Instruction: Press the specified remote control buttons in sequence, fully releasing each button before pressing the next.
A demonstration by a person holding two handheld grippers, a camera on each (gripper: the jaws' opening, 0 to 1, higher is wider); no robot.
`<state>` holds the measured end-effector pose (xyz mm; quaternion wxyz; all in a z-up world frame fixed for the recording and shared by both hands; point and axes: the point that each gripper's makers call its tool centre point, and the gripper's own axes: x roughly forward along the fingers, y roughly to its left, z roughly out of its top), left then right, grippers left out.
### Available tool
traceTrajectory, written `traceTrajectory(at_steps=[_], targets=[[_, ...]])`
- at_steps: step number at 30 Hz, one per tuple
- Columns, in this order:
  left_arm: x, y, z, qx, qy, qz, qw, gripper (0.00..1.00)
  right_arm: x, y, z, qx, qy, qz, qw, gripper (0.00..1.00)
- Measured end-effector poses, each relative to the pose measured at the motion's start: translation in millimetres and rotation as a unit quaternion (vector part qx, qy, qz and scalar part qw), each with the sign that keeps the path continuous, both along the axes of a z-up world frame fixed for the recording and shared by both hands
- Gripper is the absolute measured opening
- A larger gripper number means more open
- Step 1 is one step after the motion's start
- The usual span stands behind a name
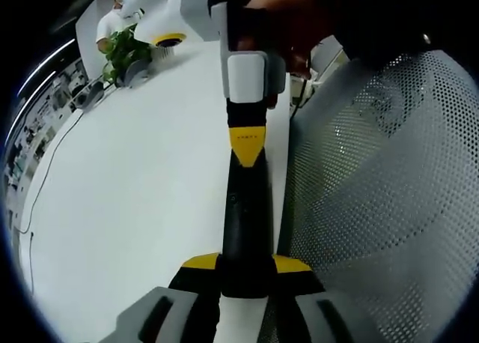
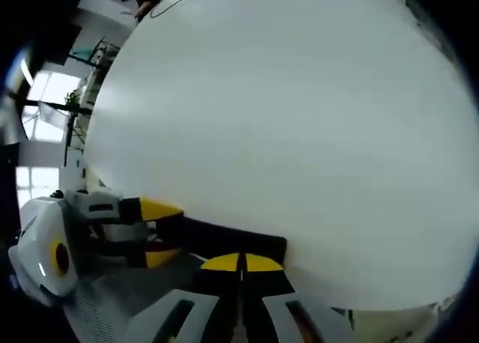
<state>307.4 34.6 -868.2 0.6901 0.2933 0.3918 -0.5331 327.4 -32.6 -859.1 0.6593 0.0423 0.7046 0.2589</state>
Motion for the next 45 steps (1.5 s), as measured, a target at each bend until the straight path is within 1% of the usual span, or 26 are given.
traceTrajectory(at_steps=[5,7,16,21,27,36,45], targets=[[-0.3,0.1,0.4,-0.001,0.0,0.001,1.0,0.25,0.2,2.9,0.7,0.009,0.002,-0.005,0.9999,0.0],[-0.4,0.0,0.5,-0.002,0.001,0.002,1.0,0.25,-0.5,1.3,-1.3,0.002,0.004,-0.004,1.0,0.0],[-0.2,-0.1,0.4,-0.002,0.001,0.001,1.0,0.25,-0.2,1.5,-1.9,0.005,0.01,-0.005,0.9999,0.0],[0.4,-0.5,0.2,-0.002,0.001,0.001,1.0,0.25,0.3,0.6,-1.6,0.012,0.018,-0.017,0.9996,0.0],[0.7,-0.9,0.0,-0.001,0.002,-0.001,1.0,0.25,0.4,1.2,-1.6,0.01,0.014,-0.01,0.9998,0.0],[0.7,-1.1,0.0,0.0,0.001,-0.004,1.0,0.25,0.7,0.7,-1.0,0.01,0.015,-0.013,0.9998,0.0],[0.2,-2.1,0.0,0.003,-0.002,-0.006,1.0,0.25,0.6,-0.1,-1.5,0.002,0.009,-0.011,0.9999,0.0]])
